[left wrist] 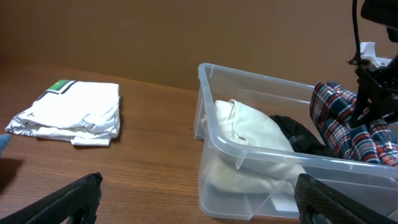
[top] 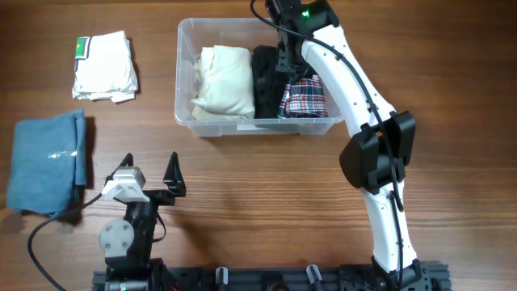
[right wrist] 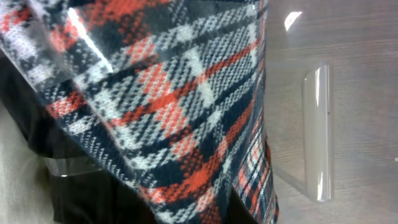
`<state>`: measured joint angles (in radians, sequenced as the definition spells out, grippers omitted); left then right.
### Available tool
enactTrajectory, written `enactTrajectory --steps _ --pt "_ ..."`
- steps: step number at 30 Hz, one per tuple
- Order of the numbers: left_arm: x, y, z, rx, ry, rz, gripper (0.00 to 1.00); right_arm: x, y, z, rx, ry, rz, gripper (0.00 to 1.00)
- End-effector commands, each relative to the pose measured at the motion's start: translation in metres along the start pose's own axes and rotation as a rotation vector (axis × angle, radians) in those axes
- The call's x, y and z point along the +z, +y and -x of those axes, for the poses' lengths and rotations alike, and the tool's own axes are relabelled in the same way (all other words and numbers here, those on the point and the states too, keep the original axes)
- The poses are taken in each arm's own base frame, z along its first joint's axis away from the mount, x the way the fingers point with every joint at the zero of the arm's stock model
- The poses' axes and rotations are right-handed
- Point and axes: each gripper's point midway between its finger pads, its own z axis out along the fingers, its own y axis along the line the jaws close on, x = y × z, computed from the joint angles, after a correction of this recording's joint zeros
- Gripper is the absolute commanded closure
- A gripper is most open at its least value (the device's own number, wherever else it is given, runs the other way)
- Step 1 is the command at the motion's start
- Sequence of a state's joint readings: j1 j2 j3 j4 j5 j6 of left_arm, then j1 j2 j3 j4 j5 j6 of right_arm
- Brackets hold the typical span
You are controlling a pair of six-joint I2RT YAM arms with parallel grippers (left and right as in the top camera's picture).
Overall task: Pack container
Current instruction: 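Lower the plaid cloth into the box's right side, pressing it down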
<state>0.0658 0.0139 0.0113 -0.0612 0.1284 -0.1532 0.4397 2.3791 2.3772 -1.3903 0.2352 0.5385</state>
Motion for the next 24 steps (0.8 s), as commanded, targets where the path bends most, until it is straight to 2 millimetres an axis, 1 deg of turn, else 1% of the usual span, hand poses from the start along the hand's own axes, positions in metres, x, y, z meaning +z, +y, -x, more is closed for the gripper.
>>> enactTrajectory --steps 1,2,3,4,6,7,8,9,11,13,14,15,16,17,18,19,20,21,24 --pt "0.000 0.002 -0.002 0.019 0.000 0.010 0.00 0.012 -0.004 0.004 0.005 -0.019 -0.054 0.89" --pt "0.000 0.002 -0.002 0.019 0.000 0.010 0.00 0.014 -0.003 0.005 0.006 -0.020 -0.053 0.86" --pt "0.000 0.002 -0.002 0.019 0.000 0.009 0.00 0.016 -0.002 0.005 0.005 -0.018 -0.054 0.80" --pt "0.000 0.002 -0.002 0.019 0.000 0.010 0.00 0.020 -0.002 0.004 0.003 -0.014 -0.057 0.68" --pt "0.000 0.002 -0.002 0.019 0.000 0.010 0.00 0.020 -0.001 0.006 0.005 -0.020 -0.054 0.33" --pt "0.000 0.002 -0.002 0.019 0.000 0.010 0.00 0.019 0.000 0.009 0.009 -0.034 -0.046 0.31" --pt "0.000 0.002 -0.002 0.019 0.000 0.010 0.00 0.013 0.002 0.017 -0.004 -0.064 -0.029 0.28" --pt "0.000 0.002 -0.002 0.019 0.000 0.010 0.00 0.009 0.003 0.021 -0.011 -0.080 -0.021 0.28" --pt "0.000 0.002 -0.002 0.019 0.000 0.010 0.00 -0.005 0.003 0.030 -0.022 -0.121 -0.005 0.28" --pt "0.000 0.002 -0.002 0.019 0.000 0.010 0.00 -0.023 0.005 0.040 -0.049 -0.174 0.024 0.28" --pt "0.000 0.002 -0.002 0.019 0.000 0.010 0.00 -0.029 0.008 0.044 -0.058 -0.194 0.046 0.29" --pt "0.000 0.002 -0.002 0.019 0.000 0.010 0.00 -0.033 0.012 0.047 -0.070 -0.205 0.066 0.33" --pt "0.000 0.002 -0.002 0.019 0.000 0.010 0.00 -0.036 0.016 0.050 -0.085 -0.221 0.091 0.49" --pt "0.000 0.002 -0.002 0.019 0.000 0.009 0.00 -0.036 0.017 0.053 -0.082 -0.231 0.095 0.66" --pt "0.000 0.002 -0.002 0.019 0.000 0.010 0.00 -0.035 0.016 0.053 -0.080 -0.231 0.094 0.74" --pt "0.000 0.002 -0.002 0.019 0.000 0.010 0.00 -0.033 0.015 0.054 -0.074 -0.224 0.100 0.84" --pt "0.000 0.002 -0.002 0.019 0.000 0.010 0.00 -0.032 0.016 0.054 -0.072 -0.219 0.111 0.88" --pt "0.000 0.002 -0.002 0.019 0.000 0.010 0.00 -0.031 0.019 0.053 -0.072 -0.209 0.132 0.88" --pt "0.000 0.002 -0.002 0.019 0.000 0.010 0.00 -0.025 0.037 0.043 -0.087 -0.152 0.231 0.91"
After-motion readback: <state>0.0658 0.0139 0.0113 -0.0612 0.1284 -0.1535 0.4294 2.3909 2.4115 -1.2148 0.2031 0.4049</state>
